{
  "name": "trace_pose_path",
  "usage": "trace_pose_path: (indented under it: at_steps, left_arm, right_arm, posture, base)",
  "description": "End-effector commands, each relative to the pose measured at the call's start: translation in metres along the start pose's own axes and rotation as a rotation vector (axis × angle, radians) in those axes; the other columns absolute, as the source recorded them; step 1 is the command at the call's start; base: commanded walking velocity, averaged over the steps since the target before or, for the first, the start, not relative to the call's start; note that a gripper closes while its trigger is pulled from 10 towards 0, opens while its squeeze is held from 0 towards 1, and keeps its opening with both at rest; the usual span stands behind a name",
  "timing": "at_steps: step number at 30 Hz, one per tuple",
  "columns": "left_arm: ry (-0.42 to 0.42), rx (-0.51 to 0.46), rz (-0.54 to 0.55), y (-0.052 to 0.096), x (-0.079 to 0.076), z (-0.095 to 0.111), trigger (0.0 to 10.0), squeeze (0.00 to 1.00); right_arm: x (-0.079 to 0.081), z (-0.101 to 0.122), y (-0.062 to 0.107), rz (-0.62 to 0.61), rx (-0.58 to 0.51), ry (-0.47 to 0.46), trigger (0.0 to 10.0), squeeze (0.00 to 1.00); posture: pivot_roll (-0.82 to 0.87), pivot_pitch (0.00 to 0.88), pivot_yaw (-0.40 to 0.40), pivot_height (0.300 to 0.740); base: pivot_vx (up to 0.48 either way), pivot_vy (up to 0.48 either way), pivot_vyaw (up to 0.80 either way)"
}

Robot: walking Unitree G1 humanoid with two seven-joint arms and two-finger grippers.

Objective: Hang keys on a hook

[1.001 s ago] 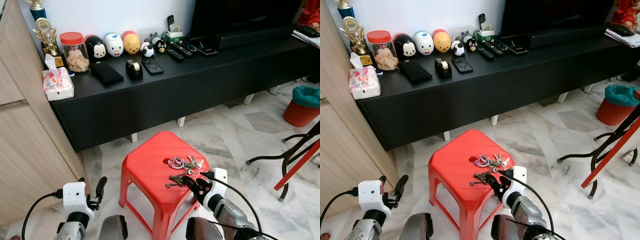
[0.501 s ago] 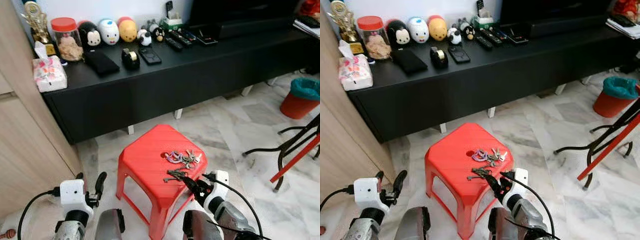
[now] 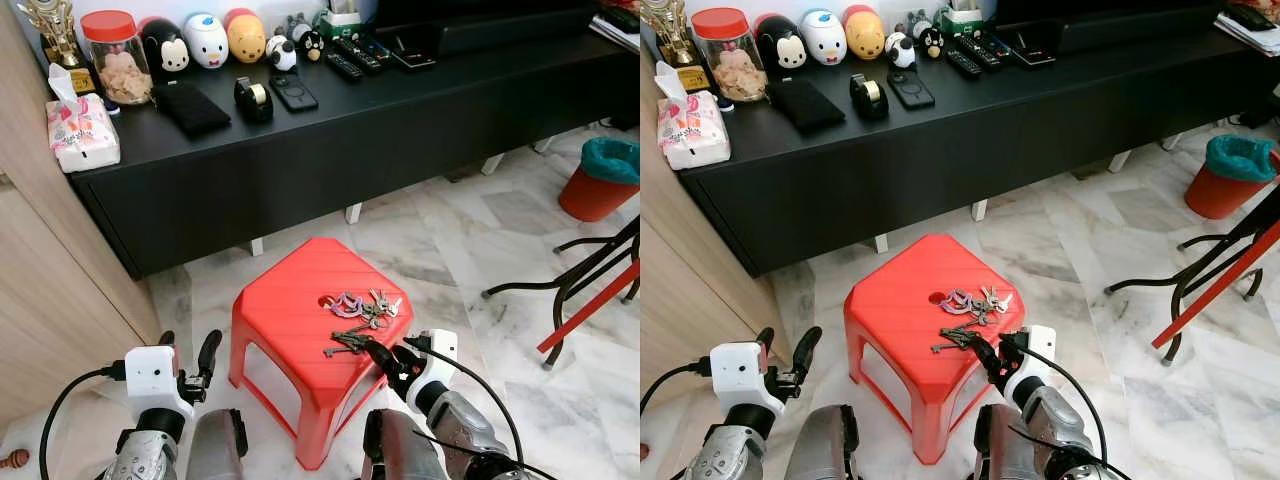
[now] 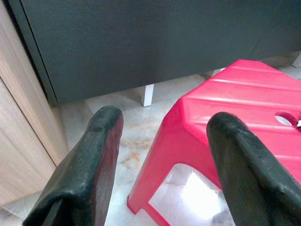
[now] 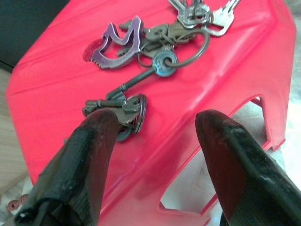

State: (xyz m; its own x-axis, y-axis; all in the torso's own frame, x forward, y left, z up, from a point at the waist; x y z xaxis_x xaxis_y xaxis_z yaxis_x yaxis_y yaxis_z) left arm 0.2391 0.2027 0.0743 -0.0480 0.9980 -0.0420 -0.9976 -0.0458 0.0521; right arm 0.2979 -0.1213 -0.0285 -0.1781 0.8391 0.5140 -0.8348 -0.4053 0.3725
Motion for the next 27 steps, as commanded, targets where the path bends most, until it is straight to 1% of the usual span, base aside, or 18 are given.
trace_pose_path:
  at_steps: [1,2,3,4,5,7,8,9,10,19,22,27]
  left_arm:
    - [0.000,0.009,-0.010,0.001,-0.005,0.000,10.0,0.00]
    - [0.000,0.009,-0.012,0.000,-0.005,0.000,10.0,0.00]
    - [0.001,0.010,-0.014,0.000,-0.006,0.001,10.0,0.00]
    - [0.001,0.011,-0.014,0.000,-0.007,0.001,10.0,0.00]
    - [0.002,0.011,-0.014,0.000,-0.007,0.002,10.0,0.00]
    - [0.004,0.012,-0.015,0.000,-0.008,0.001,10.0,0.00]
    - [0.004,0.013,-0.015,0.001,-0.008,0.001,10.0,0.00]
    - [0.005,0.014,-0.016,0.001,-0.008,0.002,10.0,0.00]
    - [0.006,0.015,-0.016,0.001,-0.009,0.002,10.0,0.00]
    - [0.011,0.016,-0.014,0.004,-0.011,0.003,10.0,0.00]
    - [0.010,0.019,-0.013,0.004,-0.011,0.003,10.0,0.00]
    - [0.007,0.020,-0.011,0.004,-0.010,0.003,10.0,0.00]
  right_arm:
    - [-0.001,0.004,0.000,0.001,-0.008,0.017,10.0,0.00]
    - [0.000,0.004,-0.001,0.001,-0.008,0.017,10.0,0.00]
    - [0.000,0.004,-0.001,0.002,-0.007,0.020,4.7,0.00]
    - [0.000,0.004,-0.001,0.003,-0.006,0.023,4.7,0.00]
    - [0.001,0.005,-0.002,0.004,-0.005,0.027,0.0,0.00]
    - [0.003,0.007,-0.004,0.007,-0.004,0.038,0.0,0.00]
    - [0.003,0.008,-0.004,0.008,-0.004,0.041,0.8,0.00]
    - [0.003,0.008,-0.005,0.006,-0.002,0.046,9.7,0.00]
    - [0.004,0.009,-0.005,0.005,-0.001,0.049,10.0,0.00]
    - [0.011,0.016,-0.011,0.031,-0.002,0.064,10.0,0.00]
    - [0.019,0.015,-0.014,0.066,0.017,0.074,10.0,0.00]
    - [0.023,0.013,-0.016,0.093,0.034,0.077,10.0,0.00]
  posture:
    - [0.07,0.163,-0.123,0.596]
    - [0.07,0.166,-0.123,0.596]
    - [0.07,0.170,-0.123,0.596]
    - [0.07,0.170,-0.123,0.596]
    - [0.07,0.173,-0.124,0.596]
    - [0.07,0.177,-0.126,0.596]
    - [0.07,0.179,-0.127,0.596]
    - [0.07,0.180,-0.127,0.596]
    - [0.07,0.182,-0.128,0.596]
    - [0.07,0.196,-0.139,0.596]
    - [0.06,0.201,-0.142,0.596]
    - [0.07,0.206,-0.146,0.596]
  base:
    - [0.000,0.000,0.00]
    - [0.000,0.000,0.00]
    - [0.000,0.000,0.00]
    - [0.000,0.000,0.00]
    - [0.000,0.000,0.00]
    - [0.000,0.000,0.00]
    - [0.000,0.000,0.00]
    - [0.000,0.000,0.00]
    - [0.000,0.000,0.00]
    - [0.000,0.000,0.00]
    - [0.000,0.000,0.00]
    - [0.000,0.000,0.00]
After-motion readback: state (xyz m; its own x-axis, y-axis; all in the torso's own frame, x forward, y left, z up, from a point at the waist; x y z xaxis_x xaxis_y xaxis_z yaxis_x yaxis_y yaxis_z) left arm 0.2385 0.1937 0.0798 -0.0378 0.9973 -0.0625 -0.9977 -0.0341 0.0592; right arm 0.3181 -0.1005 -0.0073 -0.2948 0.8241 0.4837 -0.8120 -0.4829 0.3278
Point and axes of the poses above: a point about 5 cm out from each wrist's last joint towards the gripper, its own y axis pointing back from the gripper into the wrist, its own z axis along the axis of the wrist's last joint, x = y × z, the point moved 3 cm from there along -y, pointing out of the wrist towards the gripper, and after that the axes turned 2 degrees about y, right-handed, at the moved point
